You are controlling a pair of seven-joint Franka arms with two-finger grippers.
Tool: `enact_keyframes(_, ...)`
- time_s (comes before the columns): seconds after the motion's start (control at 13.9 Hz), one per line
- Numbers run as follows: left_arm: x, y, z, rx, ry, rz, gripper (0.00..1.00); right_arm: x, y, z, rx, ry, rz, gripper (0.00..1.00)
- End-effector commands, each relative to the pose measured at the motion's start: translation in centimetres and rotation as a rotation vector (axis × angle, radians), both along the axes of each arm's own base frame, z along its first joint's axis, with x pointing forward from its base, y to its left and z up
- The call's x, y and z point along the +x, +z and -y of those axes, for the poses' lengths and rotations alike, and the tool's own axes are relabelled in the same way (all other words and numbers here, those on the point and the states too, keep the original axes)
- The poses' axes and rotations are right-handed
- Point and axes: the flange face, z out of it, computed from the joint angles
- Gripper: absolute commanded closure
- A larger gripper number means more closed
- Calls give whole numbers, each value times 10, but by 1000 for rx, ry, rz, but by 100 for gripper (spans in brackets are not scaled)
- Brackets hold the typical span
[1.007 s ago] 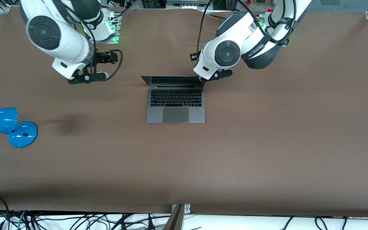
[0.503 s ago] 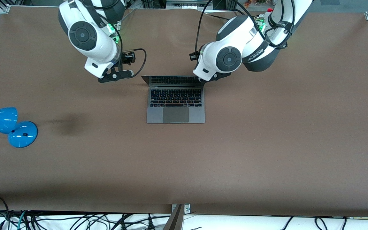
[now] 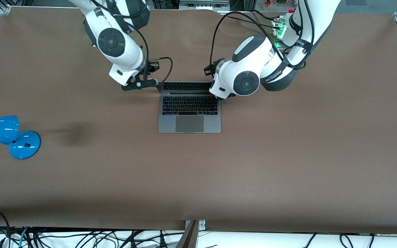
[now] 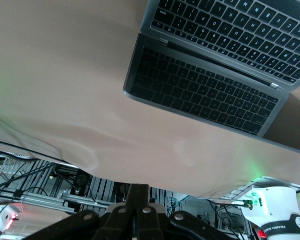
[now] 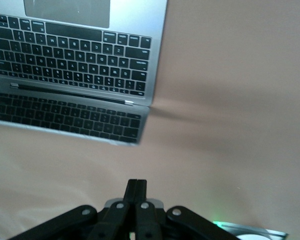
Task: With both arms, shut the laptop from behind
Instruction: 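Position both grippers behind the laptop screen's back edge, then push the screen down with both grippers onto the keyboard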
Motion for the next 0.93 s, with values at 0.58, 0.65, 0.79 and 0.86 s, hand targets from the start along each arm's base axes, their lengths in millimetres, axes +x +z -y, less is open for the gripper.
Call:
enact_keyframes(0.58,24,-49,10,17,-15,119,100,12,-36,-34,73,-28,63,100)
enact_keyframes(0.65,26,-52,8,21,-14,120,100,17,-39,-36,79,-27,70,100)
enact_keyframes(0.79,27,-55,7,21,-13,116,100,26,-46,-40,97,-35,85,100)
enact_keyframes(0.86,31,-55,8,18,-7,143,100,31,-50,-41,106,-37,91,100)
